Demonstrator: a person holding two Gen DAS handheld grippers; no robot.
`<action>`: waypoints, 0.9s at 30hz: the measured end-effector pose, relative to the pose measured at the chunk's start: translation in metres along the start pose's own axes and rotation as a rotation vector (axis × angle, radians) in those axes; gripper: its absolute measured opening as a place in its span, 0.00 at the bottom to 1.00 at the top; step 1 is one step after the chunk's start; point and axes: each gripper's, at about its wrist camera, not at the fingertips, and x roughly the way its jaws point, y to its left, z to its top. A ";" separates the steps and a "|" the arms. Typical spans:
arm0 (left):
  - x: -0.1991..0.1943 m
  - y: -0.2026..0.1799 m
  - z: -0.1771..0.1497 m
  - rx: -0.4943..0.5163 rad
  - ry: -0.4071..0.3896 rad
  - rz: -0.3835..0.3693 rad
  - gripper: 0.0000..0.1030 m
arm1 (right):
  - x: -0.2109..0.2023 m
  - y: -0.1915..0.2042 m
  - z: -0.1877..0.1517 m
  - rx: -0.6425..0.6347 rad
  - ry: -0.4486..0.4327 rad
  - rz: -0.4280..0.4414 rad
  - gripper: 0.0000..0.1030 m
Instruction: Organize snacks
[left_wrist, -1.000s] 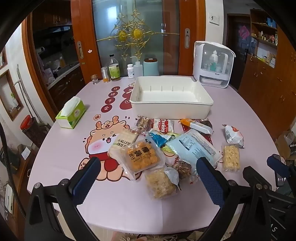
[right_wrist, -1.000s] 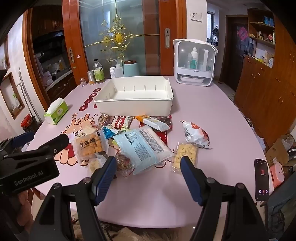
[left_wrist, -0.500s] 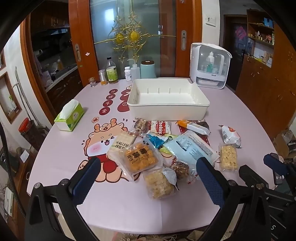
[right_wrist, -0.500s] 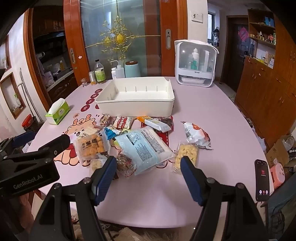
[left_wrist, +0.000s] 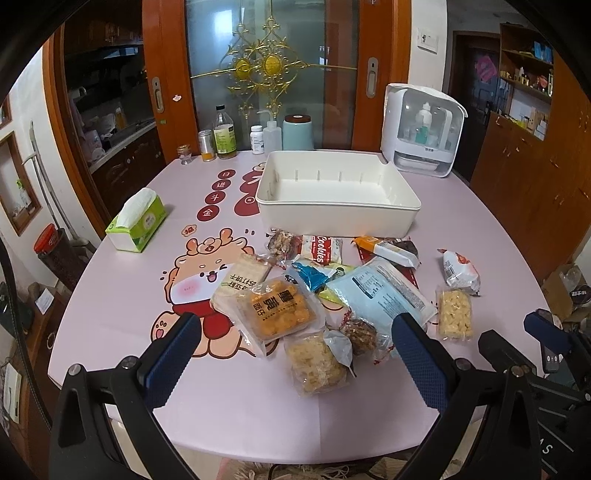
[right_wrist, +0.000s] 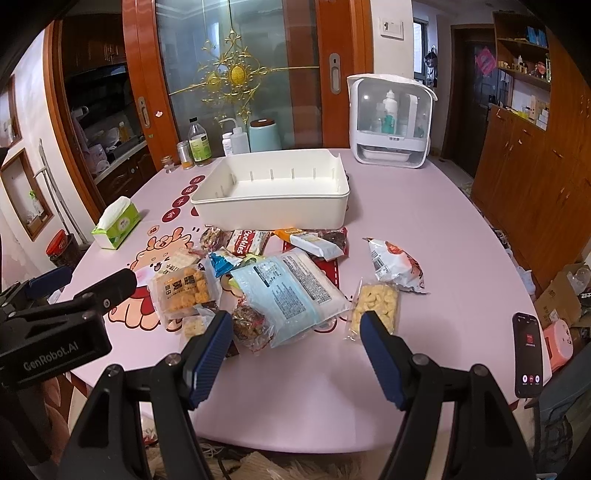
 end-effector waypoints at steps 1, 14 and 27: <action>0.000 -0.001 0.000 0.004 0.001 -0.001 0.99 | 0.001 0.000 0.000 0.002 0.002 0.001 0.70; 0.002 -0.007 -0.002 0.032 0.013 0.006 0.99 | 0.002 0.000 -0.002 0.006 0.009 0.011 0.70; 0.002 -0.013 0.000 0.070 0.029 0.011 0.99 | 0.003 -0.002 -0.002 0.012 0.011 0.022 0.70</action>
